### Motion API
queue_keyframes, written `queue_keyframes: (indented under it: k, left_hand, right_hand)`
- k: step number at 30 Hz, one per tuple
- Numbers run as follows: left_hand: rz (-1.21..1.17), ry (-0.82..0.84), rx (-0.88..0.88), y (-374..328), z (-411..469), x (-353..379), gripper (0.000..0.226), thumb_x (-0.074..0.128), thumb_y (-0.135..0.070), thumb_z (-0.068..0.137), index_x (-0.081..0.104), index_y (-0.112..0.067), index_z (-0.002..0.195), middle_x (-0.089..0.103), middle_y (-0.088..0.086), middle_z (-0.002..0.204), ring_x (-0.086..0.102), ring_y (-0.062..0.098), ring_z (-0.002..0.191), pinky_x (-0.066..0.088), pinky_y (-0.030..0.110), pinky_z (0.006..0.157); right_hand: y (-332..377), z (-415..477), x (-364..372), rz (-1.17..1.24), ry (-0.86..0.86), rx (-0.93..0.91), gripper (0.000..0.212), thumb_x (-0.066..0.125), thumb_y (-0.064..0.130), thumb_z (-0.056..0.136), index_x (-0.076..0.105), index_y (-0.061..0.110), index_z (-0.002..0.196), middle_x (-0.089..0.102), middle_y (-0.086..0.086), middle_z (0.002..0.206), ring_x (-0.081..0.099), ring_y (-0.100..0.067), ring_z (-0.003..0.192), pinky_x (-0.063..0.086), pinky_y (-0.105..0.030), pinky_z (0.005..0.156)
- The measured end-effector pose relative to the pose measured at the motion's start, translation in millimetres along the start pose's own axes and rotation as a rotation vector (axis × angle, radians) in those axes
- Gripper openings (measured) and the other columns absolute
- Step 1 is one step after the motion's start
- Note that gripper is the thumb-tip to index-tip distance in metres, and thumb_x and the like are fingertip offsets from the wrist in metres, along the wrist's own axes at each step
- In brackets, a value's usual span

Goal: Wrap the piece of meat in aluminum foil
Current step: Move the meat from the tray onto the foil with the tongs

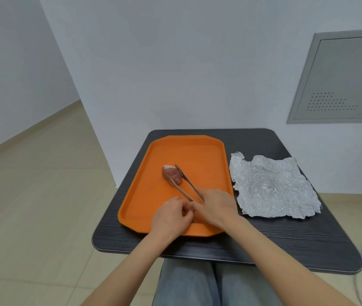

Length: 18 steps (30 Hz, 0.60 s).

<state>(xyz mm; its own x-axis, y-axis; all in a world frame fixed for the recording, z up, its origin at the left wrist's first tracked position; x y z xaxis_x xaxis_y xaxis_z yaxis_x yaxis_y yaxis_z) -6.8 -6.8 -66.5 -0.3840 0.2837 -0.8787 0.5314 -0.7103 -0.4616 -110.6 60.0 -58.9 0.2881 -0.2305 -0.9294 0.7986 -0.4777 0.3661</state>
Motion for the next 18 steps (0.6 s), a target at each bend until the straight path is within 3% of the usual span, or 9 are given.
queue_keyframes:
  k: [18]
  left_hand:
    - [0.013,0.018,-0.007,-1.8,0.2,0.8,0.021,0.051,-0.038,0.087,0.052,-0.03,0.068,0.057,-0.008,0.085,0.056,0.011,0.078,0.048,0.029,0.064]
  right_hand:
    - [-1.3,-8.2,-0.7,0.13,-0.019,0.005,0.033,0.047,0.051,0.086,0.066,0.028,0.101,0.072,-0.004,0.099,0.064,-0.029,0.097,0.048,-0.039,0.078]
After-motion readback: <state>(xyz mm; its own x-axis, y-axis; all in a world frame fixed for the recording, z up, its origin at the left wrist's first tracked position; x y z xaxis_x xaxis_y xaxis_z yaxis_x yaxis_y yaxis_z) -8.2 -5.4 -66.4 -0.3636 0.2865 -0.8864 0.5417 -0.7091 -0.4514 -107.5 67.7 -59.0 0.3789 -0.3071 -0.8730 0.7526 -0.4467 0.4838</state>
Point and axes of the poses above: each hand's wrist, its own z-axis towards the middle knuckle, its own x-axis out of the palm, y = z × x, the point moved 6 cm from there along z, towards the middle knuckle
